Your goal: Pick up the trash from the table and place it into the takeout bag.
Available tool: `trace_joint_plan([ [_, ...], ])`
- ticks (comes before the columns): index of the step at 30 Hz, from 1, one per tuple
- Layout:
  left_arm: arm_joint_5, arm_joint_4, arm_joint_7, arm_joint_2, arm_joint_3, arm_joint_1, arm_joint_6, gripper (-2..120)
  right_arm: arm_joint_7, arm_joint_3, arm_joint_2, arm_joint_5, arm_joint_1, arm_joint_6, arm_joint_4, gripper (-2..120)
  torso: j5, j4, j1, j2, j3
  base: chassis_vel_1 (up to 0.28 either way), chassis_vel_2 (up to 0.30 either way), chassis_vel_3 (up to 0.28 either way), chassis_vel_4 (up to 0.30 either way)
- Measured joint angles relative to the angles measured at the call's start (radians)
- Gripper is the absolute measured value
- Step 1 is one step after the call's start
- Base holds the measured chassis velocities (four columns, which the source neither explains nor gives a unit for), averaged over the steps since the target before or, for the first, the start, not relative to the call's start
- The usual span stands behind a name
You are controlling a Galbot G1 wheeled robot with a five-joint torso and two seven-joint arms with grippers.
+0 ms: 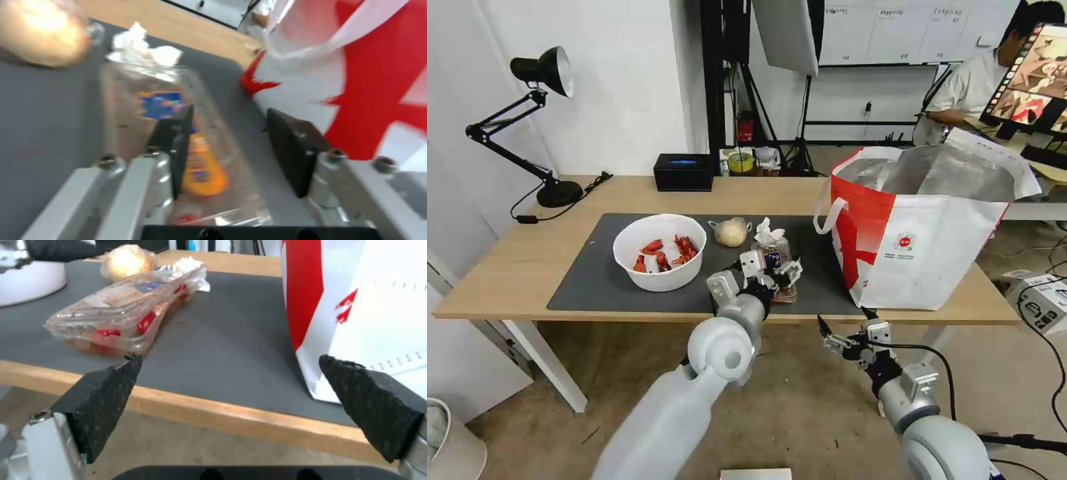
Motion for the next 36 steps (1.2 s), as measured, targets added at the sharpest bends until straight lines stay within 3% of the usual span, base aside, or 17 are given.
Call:
trace_joint_plan([
  [4,0.022,-0.013,0.035,0.076,0.0,-0.005,0.002,27,0.0,-0.004,0.001,0.012,0.011,-0.001,-0.004,100,0.0,-0.0001,0.0,0.0,0.0,0.0,0.0,0.0,0.0],
  [6,0.089,-0.008,0.081,0.112,0.0,-0.007,0.004,17,0.0,-0.007,0.002,0.037,0.024,-0.003,-0.009,100,-0.0001,-0.0001,0.0,0.0,0.0,0.0,0.0,0.0,0.0],
  [12,0.156,0.0,0.161,0.161,0.024,-0.018,-0.005,0,0.0,-0.016,-0.016,0.076,0.056,-0.008,-0.018,100,0.0001,-0.0002,0.0,0.0,0.0,0.0,0.0,0.0,0.0],
  [20,0.16,0.014,0.268,0.183,0.057,-0.052,-0.062,0,0.0,-0.017,-0.028,0.126,0.075,-0.013,-0.028,100,0.0002,-0.0002,0.0,0.0,0.0,0.0,0.0,0.0,0.0],
  [27,0.159,0.047,0.317,0.2,0.099,-0.093,-0.074,0,-0.004,-0.017,-0.031,0.206,0.091,-0.017,-0.036,100,0.0002,-0.0003,0.0,0.0,0.0,0.0,0.0,0.0,0.0],
  [36,0.183,0.074,0.38,0.241,0.128,-0.12,-0.069,0,-0.044,-0.017,-0.061,0.513,0.169,-0.01,-0.061,100,0.0002,-0.0002,0.0,0.0,0.0,0.0,0.0,0.0,0.0],
])
